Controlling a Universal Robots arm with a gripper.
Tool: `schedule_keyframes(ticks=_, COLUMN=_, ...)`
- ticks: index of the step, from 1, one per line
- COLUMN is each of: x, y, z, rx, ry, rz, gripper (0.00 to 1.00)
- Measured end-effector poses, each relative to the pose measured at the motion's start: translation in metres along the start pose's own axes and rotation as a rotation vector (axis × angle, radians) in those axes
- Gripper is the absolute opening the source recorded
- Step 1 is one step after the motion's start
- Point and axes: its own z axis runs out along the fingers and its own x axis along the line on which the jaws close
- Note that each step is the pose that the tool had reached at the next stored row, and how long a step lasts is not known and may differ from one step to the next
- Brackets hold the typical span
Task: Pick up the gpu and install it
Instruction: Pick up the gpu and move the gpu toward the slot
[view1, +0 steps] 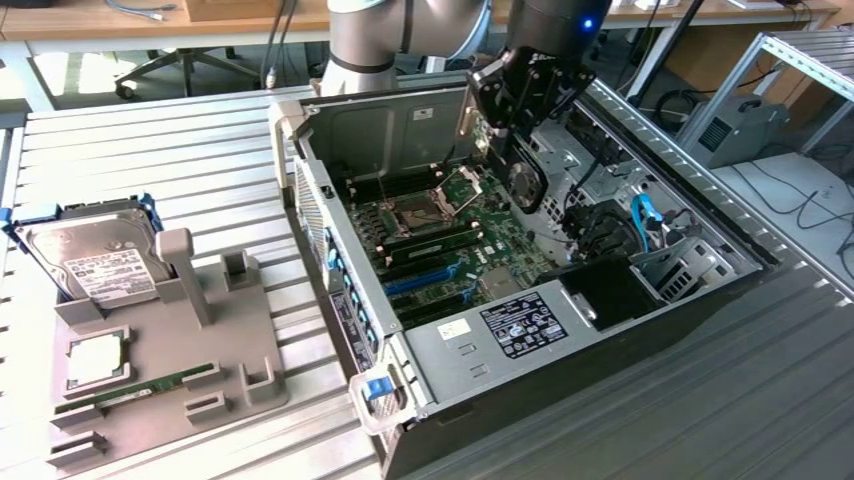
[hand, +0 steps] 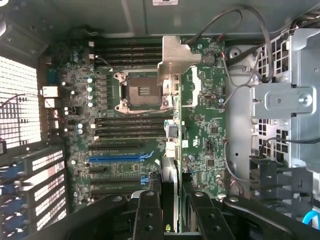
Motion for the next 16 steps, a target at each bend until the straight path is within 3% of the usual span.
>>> schedule_keyframes(ticks=5, x=-0.0078, y=0.0013, z=0.0027, rx=0.0023, ry=0.0006, rz=-0.010, gripper=0.27)
schedule_keyframes(ticks=16, x=-0.0114, y=0.0012, z=0.0097, rx=0.0077, ry=0.0043, rz=-0.053, gripper=0.27)
